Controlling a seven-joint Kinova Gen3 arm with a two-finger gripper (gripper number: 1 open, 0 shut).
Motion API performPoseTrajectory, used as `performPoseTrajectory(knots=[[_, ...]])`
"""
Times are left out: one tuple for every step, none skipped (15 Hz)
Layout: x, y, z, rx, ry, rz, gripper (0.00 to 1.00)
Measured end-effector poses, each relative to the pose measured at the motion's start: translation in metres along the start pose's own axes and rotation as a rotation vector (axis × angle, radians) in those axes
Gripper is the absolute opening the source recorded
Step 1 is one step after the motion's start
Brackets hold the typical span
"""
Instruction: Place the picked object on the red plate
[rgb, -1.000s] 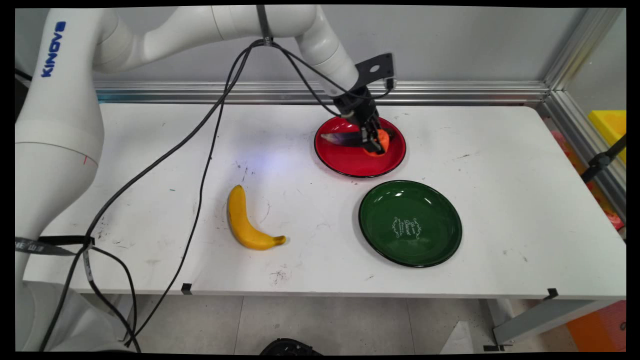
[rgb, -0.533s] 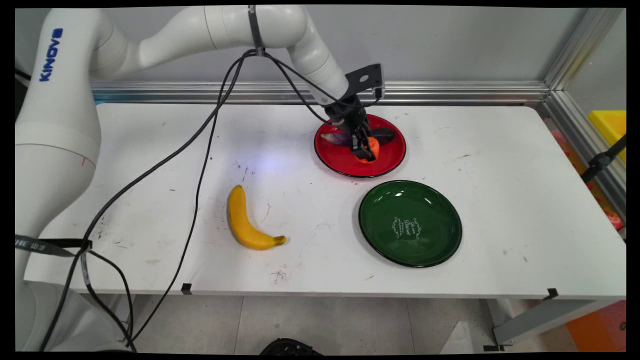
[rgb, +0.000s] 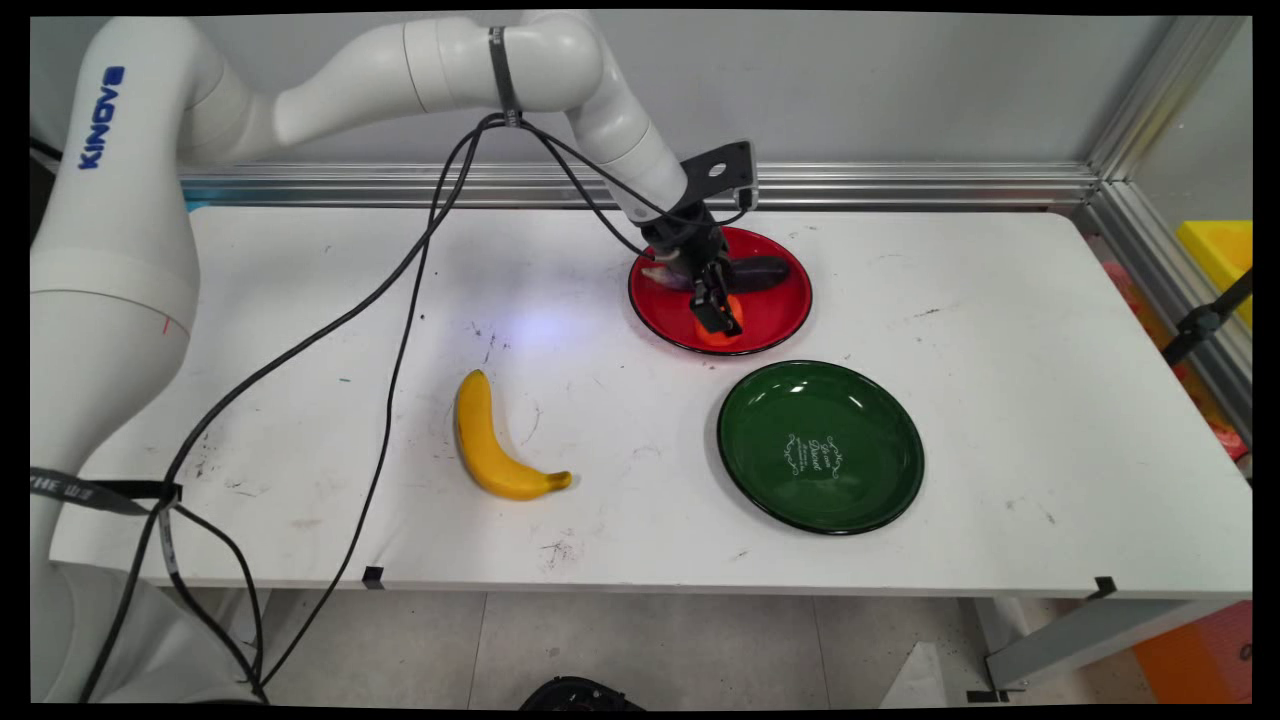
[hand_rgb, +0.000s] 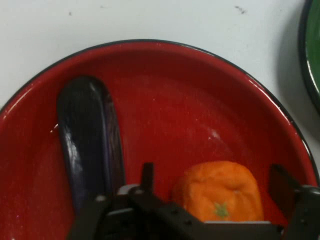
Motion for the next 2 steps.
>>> performPoseTrajectory(knots=[[-0.0004, -0.0002, 0.0006, 0.0, 0.002, 0.0, 1.0], [-0.0001, -0.0006, 0.0007, 0.001, 0.004, 0.0, 1.0]])
